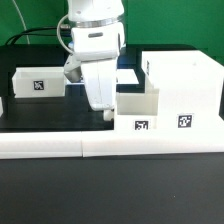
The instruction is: Assemble drawer
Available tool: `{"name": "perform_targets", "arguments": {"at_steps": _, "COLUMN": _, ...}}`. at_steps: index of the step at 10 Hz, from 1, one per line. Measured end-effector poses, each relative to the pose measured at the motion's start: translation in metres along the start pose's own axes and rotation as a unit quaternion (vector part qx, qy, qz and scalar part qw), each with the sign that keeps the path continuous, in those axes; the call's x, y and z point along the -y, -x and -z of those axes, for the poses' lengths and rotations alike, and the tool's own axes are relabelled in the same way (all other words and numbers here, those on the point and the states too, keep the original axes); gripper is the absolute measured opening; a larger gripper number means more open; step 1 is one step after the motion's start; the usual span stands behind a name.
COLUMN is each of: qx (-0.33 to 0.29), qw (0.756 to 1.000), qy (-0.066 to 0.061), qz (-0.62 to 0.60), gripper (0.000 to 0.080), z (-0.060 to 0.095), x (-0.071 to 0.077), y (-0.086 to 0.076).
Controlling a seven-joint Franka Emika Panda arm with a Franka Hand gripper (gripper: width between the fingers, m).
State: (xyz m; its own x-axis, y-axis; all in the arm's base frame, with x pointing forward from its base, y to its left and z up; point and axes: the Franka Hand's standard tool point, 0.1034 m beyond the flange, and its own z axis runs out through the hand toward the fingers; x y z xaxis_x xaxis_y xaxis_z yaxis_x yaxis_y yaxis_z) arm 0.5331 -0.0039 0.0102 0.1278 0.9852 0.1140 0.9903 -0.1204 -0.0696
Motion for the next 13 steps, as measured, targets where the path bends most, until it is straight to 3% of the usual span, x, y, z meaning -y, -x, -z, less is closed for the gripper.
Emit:
{"name": "perform_targets", "arguments": {"at_steps": 1, "qx": 0.003, "qw": 1.000, "qy": -0.005, "qz": -0.012, "gripper": 0.0649, "z": 0.001, "x": 0.000, "y": -0.001}}
{"name": "perform_targets", "arguments": {"at_steps": 6, "qx": 0.002, "qw": 1.000, "qy": -0.004, "qz": -0.013, "gripper": 0.0649, "z": 0.002, "x": -0.001, "y": 0.009}}
{"name": "perform_targets", "arguments": {"at_steps": 8, "qx": 0.002, "qw": 0.999, "qy": -0.009, "qz": 0.049, "gripper": 0.0648, "z": 0.013, "x": -0.013, "y": 0.022}}
{"name": "perform_targets", "arguments": {"at_steps": 13, "qx": 0.002, "qw": 0.999, "qy": -0.014, "qz": 0.050, "gripper": 0.0648, "z": 0.011, "x": -0.012, "y": 0.024}}
